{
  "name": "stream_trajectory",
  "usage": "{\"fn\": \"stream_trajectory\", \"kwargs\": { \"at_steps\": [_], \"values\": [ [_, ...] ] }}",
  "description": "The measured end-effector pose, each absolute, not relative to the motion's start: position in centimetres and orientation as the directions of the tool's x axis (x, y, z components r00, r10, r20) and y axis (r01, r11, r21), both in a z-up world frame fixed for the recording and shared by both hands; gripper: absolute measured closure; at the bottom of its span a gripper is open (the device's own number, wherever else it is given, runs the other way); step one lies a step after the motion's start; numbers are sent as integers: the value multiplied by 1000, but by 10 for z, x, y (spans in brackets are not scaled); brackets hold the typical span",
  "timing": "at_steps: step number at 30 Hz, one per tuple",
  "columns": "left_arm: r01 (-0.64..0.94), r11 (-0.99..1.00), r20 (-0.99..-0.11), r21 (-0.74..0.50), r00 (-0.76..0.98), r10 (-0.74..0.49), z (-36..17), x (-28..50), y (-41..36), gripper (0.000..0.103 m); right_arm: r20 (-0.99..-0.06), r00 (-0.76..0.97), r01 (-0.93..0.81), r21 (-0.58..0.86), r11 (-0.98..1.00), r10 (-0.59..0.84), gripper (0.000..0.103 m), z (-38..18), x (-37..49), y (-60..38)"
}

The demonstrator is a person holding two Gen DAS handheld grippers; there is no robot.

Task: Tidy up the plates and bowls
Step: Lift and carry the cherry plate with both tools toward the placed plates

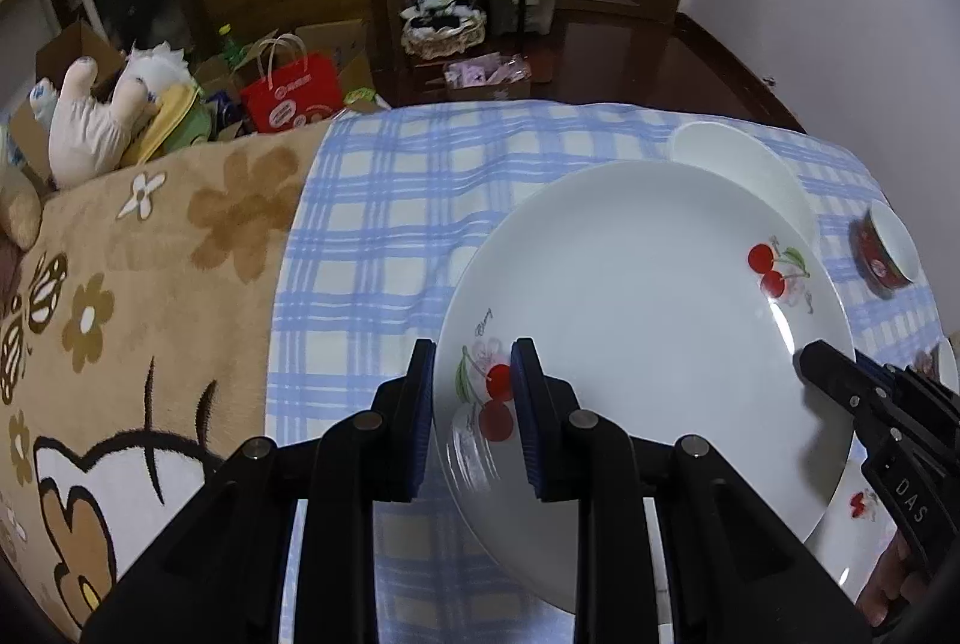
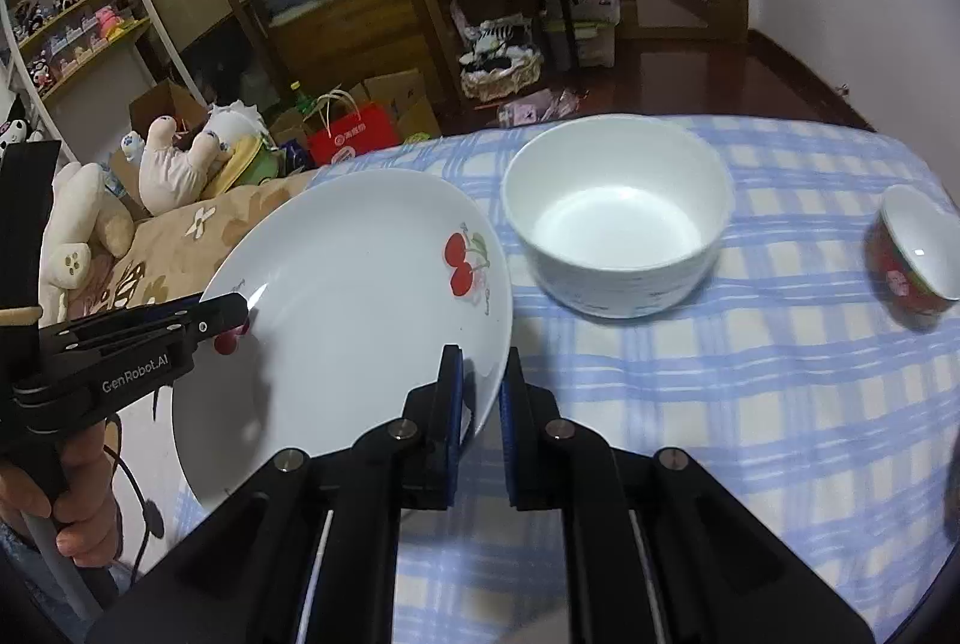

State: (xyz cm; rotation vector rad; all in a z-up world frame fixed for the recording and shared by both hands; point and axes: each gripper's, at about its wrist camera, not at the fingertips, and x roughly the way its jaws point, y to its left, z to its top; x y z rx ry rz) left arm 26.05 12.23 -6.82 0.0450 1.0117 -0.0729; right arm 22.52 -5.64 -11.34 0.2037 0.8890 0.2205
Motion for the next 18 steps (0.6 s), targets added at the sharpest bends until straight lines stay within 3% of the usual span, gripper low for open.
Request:
{"fn": "stream_trajectory", "kwargs": {
  "at_steps": [18],
  "values": [
    [121,993,-804,5,591,-68,-11,181,69,82,-675,697,-98,243,965,241,91,-57,136,-112]
  ]
}}
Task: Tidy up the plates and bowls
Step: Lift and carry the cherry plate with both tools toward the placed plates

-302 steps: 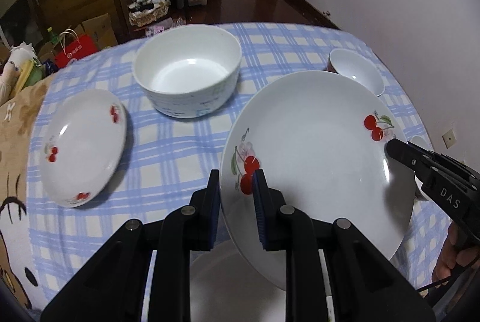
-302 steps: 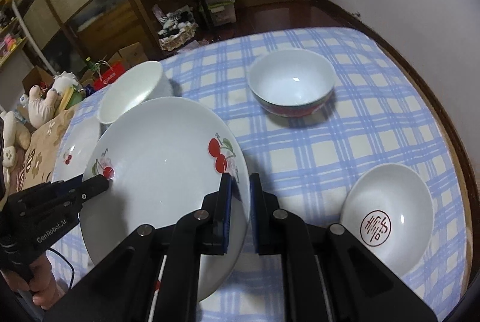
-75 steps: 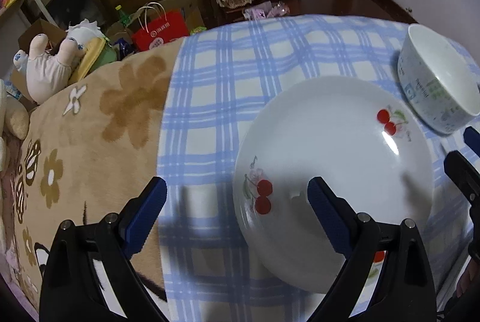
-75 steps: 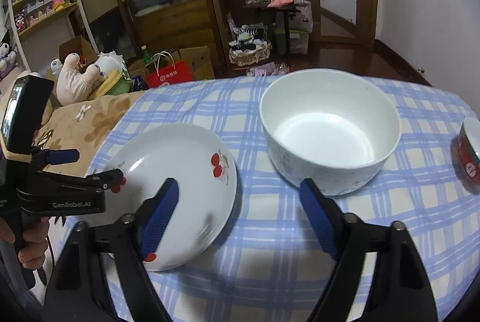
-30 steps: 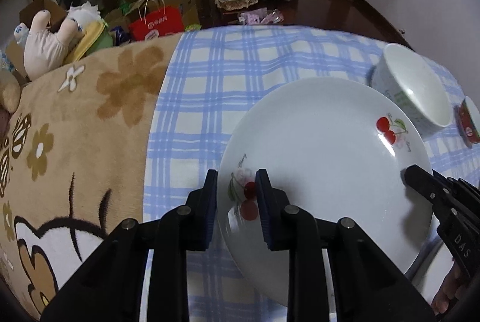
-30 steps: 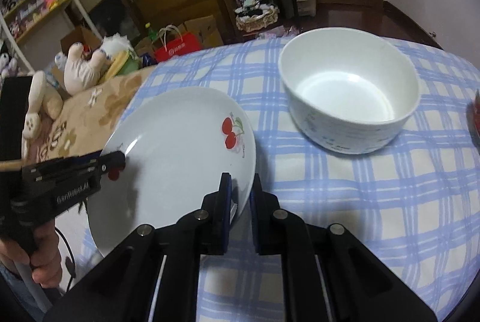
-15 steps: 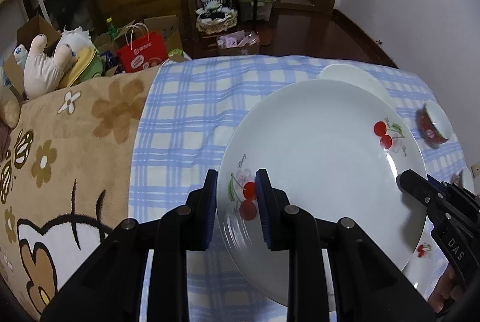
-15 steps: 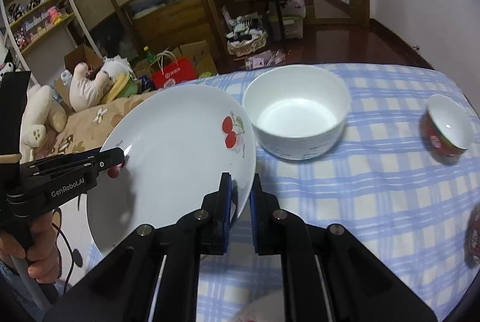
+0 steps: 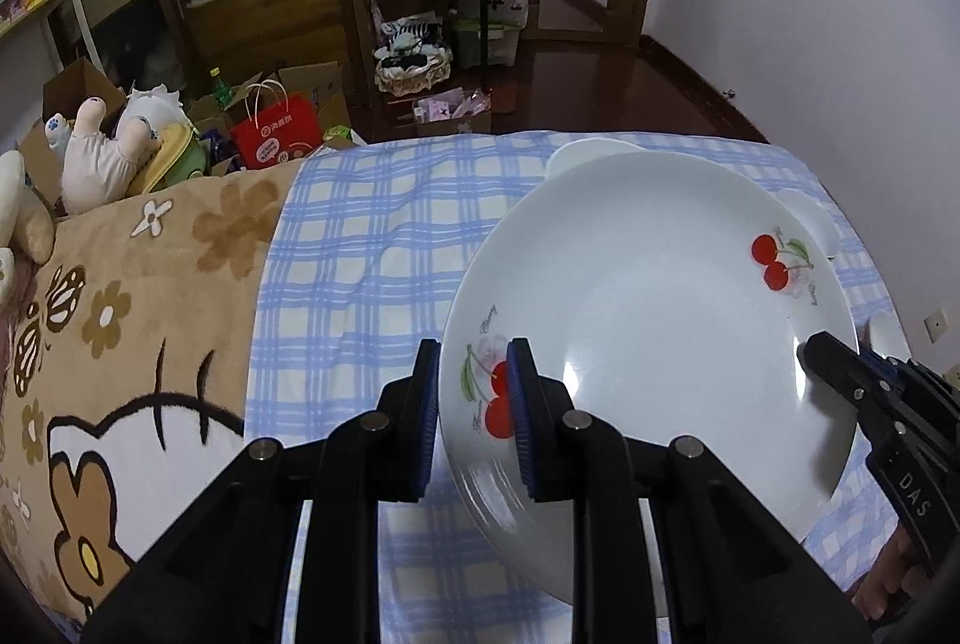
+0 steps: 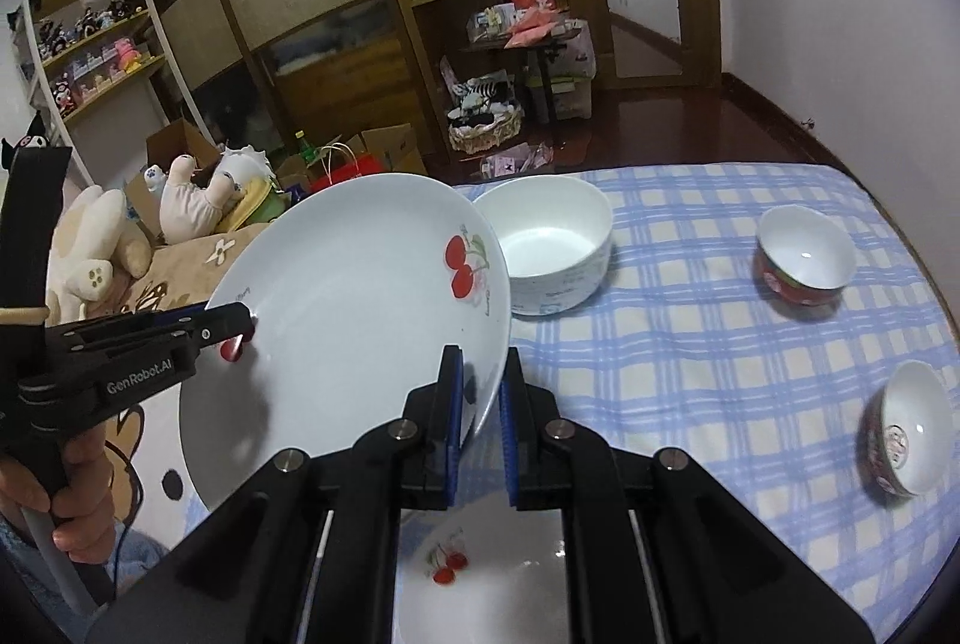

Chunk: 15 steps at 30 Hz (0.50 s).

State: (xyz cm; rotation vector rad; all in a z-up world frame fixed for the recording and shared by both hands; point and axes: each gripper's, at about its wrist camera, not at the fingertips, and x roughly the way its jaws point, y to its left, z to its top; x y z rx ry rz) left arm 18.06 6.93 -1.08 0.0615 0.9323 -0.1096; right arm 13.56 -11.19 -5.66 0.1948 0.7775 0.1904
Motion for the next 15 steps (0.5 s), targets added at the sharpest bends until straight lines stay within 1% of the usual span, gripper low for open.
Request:
{"fn": "stream_trajectory", "kwargs": {
  "at_steps": [4,9,15],
  "values": [
    [126,992,-795,9,603,-70,-6,163,57,82,-669,706,-91,241,966,233,91,-52,117,-121],
    [145,988,-777,46,627,-56,-3,143,40,82,-660,718,-77,242,967,223,91,-48,96,-133],
    [148,989,-777,9,624,-87,-2,122,30,82,-663,717,-58,254,965,218,91,-52,70,-147]
  ]
}}
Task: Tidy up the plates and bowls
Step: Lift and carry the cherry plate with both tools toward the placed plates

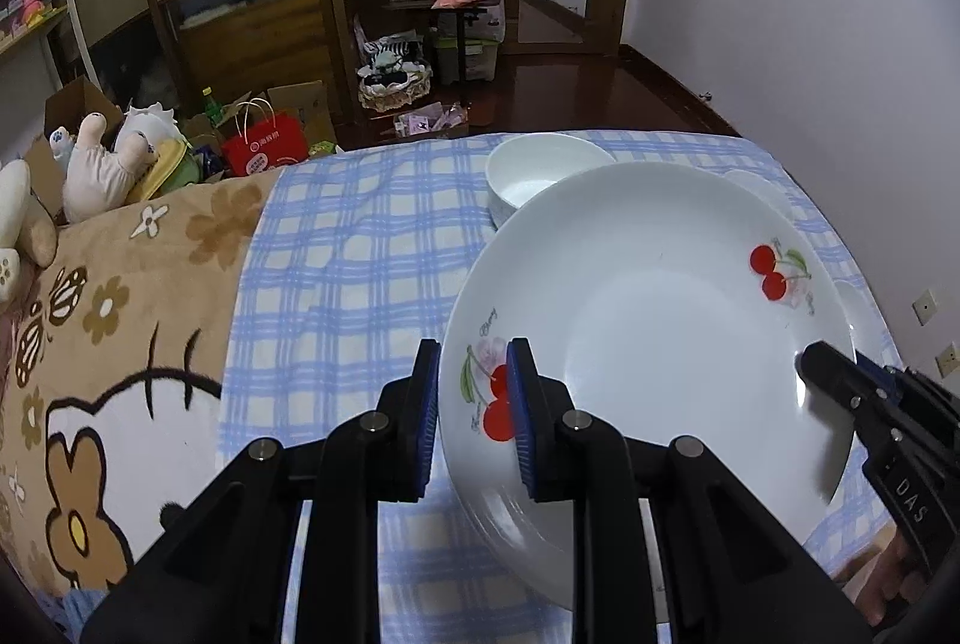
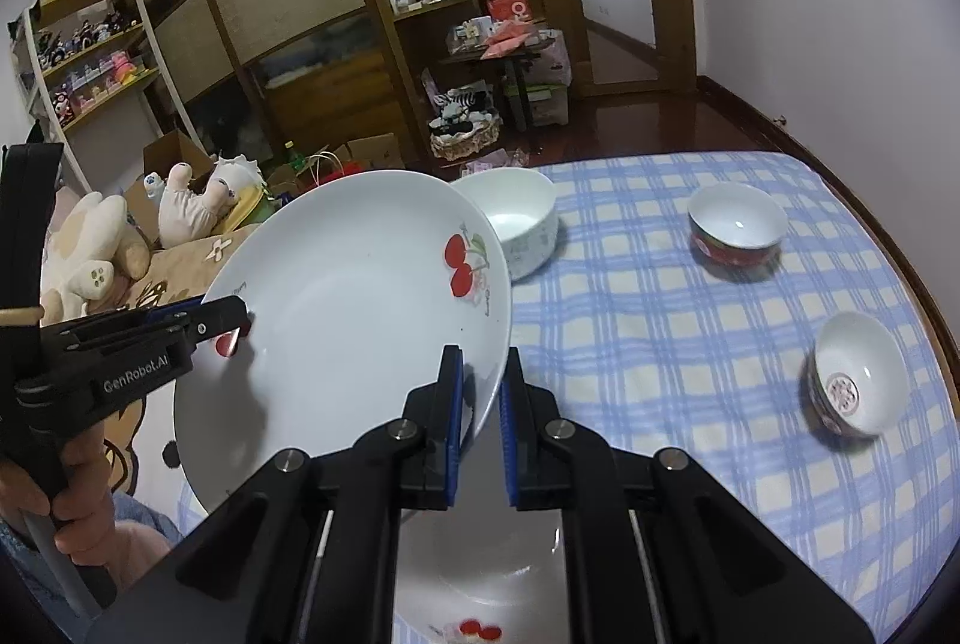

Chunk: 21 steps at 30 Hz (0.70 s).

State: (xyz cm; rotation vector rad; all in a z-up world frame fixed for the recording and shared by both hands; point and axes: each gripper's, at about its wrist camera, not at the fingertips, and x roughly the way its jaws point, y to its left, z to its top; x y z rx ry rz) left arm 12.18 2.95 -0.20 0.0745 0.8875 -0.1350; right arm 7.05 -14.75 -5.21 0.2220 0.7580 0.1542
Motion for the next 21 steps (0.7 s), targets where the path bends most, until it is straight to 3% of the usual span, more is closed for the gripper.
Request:
{"fn": "stream_trajectory", "kwargs": {
  "at_steps": [21],
  "values": [
    [202,979,-791,-19,596,-138,-29,74,-17,82,-676,721,31,250,968,152,91,-71,14,-190]
  ]
}}
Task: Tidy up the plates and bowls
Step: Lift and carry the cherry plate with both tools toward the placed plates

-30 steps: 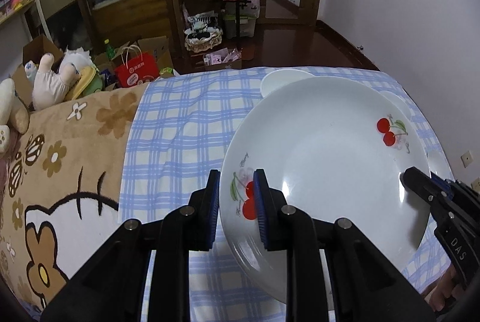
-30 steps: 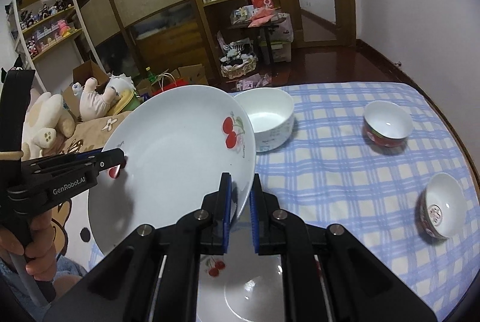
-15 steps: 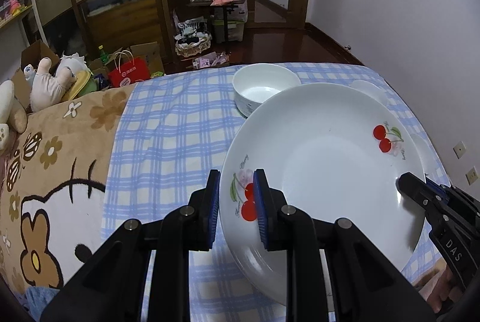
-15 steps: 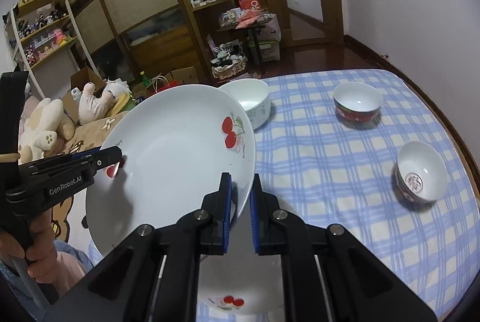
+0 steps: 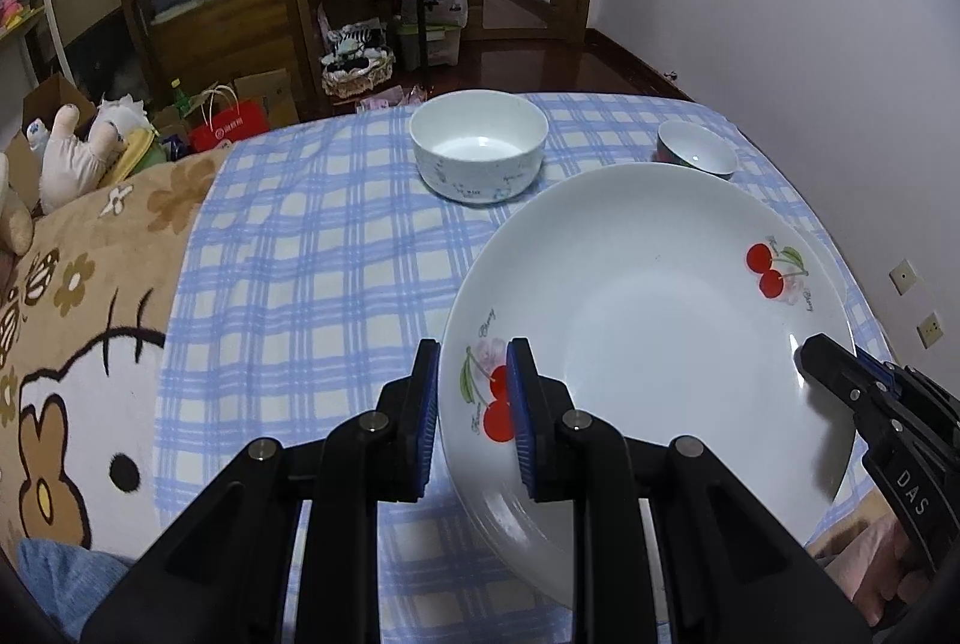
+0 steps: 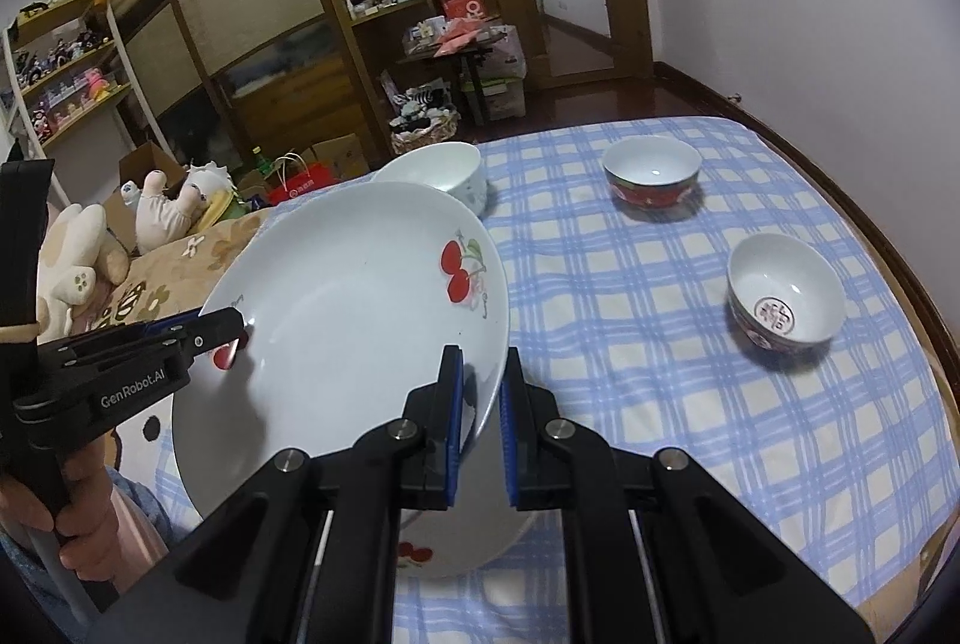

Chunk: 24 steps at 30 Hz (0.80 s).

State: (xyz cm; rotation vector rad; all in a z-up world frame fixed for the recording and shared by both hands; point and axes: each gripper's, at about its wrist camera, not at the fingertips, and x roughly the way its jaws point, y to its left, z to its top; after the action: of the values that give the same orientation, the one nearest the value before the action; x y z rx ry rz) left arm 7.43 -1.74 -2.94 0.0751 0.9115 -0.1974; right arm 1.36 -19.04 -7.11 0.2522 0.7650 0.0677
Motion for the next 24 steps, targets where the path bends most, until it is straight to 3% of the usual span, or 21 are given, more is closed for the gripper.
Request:
{"fn": "stream_trajectory", "kwargs": {
  "at_steps": [24],
  "values": [
    [232,972,-830,-45,533,-166,-76,87,-25,82,-707,690,51,265,963,157,91,-110,21,-201]
  ]
}}
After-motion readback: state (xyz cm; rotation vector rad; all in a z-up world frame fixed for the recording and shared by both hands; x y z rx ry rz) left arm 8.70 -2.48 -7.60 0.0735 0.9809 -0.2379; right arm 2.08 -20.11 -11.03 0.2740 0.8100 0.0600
